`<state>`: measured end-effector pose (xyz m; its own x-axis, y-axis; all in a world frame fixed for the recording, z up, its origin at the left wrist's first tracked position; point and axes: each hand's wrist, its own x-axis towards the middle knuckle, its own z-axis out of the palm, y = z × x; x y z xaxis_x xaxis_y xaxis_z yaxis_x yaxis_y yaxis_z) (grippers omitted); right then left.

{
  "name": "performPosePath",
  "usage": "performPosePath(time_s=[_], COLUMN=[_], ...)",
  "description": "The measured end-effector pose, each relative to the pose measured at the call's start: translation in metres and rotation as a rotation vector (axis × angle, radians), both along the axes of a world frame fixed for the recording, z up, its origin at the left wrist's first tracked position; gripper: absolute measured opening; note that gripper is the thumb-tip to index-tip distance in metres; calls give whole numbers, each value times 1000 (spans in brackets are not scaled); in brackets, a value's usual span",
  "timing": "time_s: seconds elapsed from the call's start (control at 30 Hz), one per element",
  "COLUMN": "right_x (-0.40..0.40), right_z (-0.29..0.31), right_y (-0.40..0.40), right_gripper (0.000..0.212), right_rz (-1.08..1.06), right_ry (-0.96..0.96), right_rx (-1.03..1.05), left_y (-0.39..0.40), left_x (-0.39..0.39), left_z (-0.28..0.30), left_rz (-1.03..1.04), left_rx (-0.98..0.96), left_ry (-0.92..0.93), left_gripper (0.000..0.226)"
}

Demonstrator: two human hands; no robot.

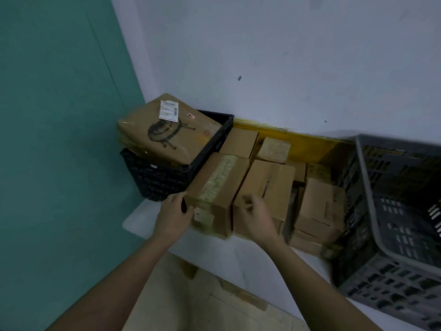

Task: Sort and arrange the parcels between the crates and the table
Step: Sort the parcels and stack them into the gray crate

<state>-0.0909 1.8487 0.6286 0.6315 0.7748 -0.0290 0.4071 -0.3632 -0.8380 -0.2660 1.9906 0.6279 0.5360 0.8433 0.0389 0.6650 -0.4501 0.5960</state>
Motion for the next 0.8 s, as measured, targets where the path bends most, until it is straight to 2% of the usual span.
performPosePath(time_s=[0.17, 0.3, 0.43, 0.57, 0.7, 0.8], right_x=[-21, -24, -33, -44, -50, -53], right_z=[10, 16, 2, -21, -27, -34], right_y=[17, 44, 69, 85, 90, 91], right_gripper=[41, 48, 35, 34, 26, 21], right_rz=[18, -72, -210, -333, -503, -548], right_ry=[106, 192, 220, 200, 233, 224], right_rx=[-101, -104, -108, -178, -130, -111], left_y=[21, 45, 69, 86, 98, 96], left_x=[-7, 4, 14, 23, 30, 30], left_z=[-1, -1, -14, -25, -46, -58], left_rz=[30, 11, -20, -44, -85, -72], left_rx=[-119, -243, -377, -446, -495, -548], left_ry=[-78, -151, -152, -107, -100, -113], left_gripper=[50, 56, 64, 67, 51, 37])
